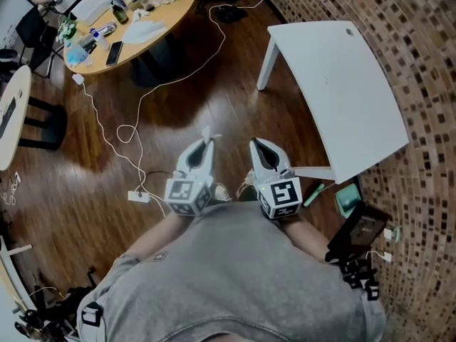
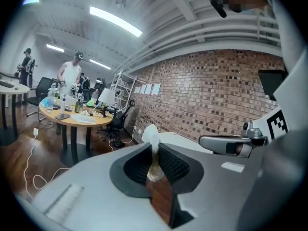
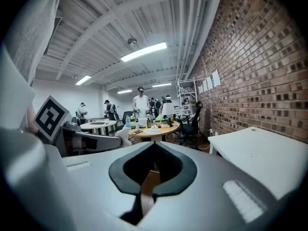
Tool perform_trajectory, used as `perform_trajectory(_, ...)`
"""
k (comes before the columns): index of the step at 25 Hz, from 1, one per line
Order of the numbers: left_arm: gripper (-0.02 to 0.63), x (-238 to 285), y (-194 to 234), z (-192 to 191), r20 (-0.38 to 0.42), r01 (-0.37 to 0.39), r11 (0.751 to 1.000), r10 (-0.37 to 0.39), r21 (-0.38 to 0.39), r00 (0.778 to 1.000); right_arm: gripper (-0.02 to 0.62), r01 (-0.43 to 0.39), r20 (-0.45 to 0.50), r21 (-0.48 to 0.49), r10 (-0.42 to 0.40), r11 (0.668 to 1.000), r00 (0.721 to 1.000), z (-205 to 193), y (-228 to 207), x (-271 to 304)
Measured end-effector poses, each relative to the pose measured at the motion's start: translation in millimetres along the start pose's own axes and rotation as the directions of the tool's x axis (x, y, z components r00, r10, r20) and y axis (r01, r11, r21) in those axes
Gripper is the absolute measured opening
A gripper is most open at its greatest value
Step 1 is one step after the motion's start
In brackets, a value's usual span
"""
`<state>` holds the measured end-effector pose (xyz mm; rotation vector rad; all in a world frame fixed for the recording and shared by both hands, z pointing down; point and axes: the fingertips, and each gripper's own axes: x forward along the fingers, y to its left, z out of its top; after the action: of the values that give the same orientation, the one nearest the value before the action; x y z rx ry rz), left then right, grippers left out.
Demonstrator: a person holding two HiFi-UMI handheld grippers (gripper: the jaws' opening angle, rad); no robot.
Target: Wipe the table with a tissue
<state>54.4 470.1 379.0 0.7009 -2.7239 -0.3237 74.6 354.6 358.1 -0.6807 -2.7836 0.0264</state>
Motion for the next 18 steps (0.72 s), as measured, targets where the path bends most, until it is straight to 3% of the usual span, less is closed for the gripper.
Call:
perform_trajectory(8,0.046,85,-28,16,-0.039,0.135,0.989,-0.133,0.062,0.99,0.014,0.13,0.046,0.035,-0.132,0.991,0.99,15,-78,16)
perform_trajectory(18,0.046,187,-88,26,-0.11,0.3,0.947,-0.288,0.112,0.951,0.015,0.311,0.067,0.105,-0.318,0.945,0.946,17,-180,2)
